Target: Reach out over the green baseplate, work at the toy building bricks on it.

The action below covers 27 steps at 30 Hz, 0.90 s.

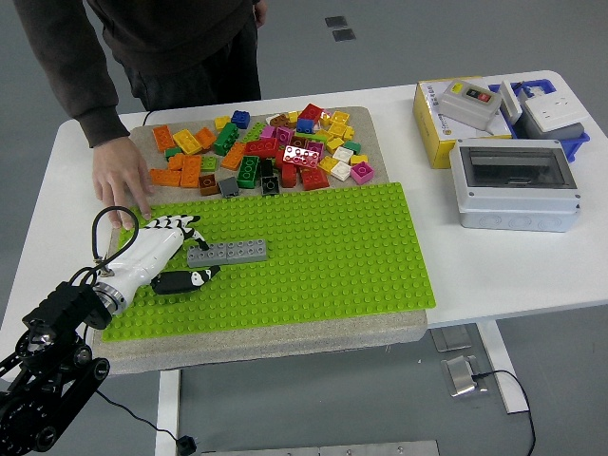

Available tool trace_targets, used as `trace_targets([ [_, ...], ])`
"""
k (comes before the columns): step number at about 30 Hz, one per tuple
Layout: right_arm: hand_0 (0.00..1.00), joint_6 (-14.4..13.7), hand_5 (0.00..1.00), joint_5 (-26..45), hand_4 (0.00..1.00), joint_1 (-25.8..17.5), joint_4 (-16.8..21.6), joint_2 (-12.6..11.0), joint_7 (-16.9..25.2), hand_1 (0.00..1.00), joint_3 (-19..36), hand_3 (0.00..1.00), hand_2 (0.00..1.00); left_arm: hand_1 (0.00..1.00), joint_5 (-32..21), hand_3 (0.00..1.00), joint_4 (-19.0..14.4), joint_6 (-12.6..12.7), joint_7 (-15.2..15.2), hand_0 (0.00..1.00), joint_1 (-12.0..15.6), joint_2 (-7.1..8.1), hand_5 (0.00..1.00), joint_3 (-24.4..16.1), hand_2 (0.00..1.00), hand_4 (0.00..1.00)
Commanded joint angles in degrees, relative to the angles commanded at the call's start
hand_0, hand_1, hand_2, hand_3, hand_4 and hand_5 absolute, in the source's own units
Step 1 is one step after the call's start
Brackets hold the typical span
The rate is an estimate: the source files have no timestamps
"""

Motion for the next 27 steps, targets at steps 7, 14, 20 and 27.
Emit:
trace_targets([
  [7,0.645,0.0,0.796,0.0,0.36,0.0,0.0,0.1,0.1,0.638,0.1,0.581,0.663,0.984,-0.2,0.609,1.5,0.2,-0.3,0.998,0.2,-0.6,0.656,0.0,0.964,0.733],
  [14,0.646,-0.1,0.797,0.1,0.359,-0.1,0.0,0.0,0.1,0.638,0.2,0.581,0.663,0.983,-0.1,0.609,0.7,0.1,-0.2,0.998,0.7,-0.7,0.657,0.0,0.962,0.731],
  [20,0.646,-0.1,0.798,0.2,0.359,-0.1,0.0,0.0,0.1,0.638,0.2,0.581,0.663,0.983,-0.3,0.609,0.0,0.1,-0.1,0.998,1.4,-0.68,0.658,-0.2,0.96,0.727],
  [27,0.645,-0.1,0.799,0.2,0.358,-0.2,0.0,0.1,0.1,0.638,0.1,0.581,0.663,0.98,-0.5,0.609,0.3,0.4,-0.2,0.998,1.7,-1.05,0.659,-0.4,0.96,0.724],
])
